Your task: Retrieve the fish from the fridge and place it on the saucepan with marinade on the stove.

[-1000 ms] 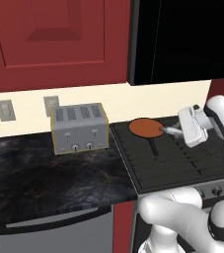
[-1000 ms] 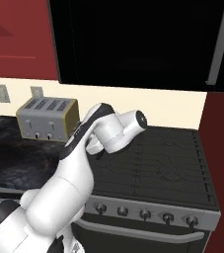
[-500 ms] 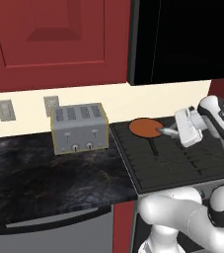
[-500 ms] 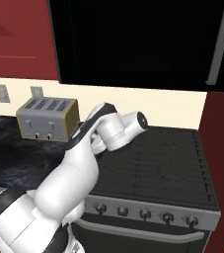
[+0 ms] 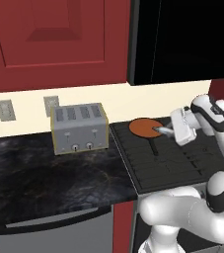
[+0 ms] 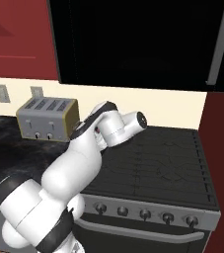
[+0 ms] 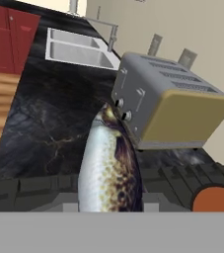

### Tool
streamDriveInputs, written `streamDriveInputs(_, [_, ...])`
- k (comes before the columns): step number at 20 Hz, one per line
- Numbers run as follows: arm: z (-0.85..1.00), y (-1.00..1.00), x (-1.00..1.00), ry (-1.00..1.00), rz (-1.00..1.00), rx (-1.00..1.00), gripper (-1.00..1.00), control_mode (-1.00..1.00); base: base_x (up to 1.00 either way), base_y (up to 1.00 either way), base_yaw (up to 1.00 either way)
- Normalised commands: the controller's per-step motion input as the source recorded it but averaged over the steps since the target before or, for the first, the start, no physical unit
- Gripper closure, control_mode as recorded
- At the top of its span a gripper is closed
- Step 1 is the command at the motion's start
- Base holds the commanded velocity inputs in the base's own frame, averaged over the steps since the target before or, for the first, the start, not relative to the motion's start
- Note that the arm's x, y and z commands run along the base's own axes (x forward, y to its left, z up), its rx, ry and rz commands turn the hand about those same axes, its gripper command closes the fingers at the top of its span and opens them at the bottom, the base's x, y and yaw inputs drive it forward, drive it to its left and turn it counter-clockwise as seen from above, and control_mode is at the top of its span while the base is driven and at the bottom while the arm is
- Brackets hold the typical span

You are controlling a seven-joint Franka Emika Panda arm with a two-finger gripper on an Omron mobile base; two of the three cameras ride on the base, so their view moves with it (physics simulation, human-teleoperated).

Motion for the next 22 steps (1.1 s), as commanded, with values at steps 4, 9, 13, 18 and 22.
streamDriveInputs(4, [-0.09, -0.03, 0.31, 0.0, 0.0, 0.0, 1.0, -1.0, 0.0, 0.0, 0.0])
streamDriveInputs(9, [-0.07, -0.1, 0.31, 0.0, 0.0, 0.0, 1.0, -1.0, 0.0, 0.0, 0.0])
streamDriveInputs(13, [-0.05, -0.14, 0.34, 0.0, 0.0, 0.0, 1.0, -1.0, 0.0, 0.0, 0.0])
streamDriveInputs(18, [-0.08, -0.1, 0.31, 0.0, 0.0, 0.0, 1.0, -1.0, 0.0, 0.0, 0.0])
streamDriveInputs(22, [-0.1, -0.06, 0.27, 0.0, 0.0, 0.0, 1.0, -1.0, 0.0, 0.0, 0.0])
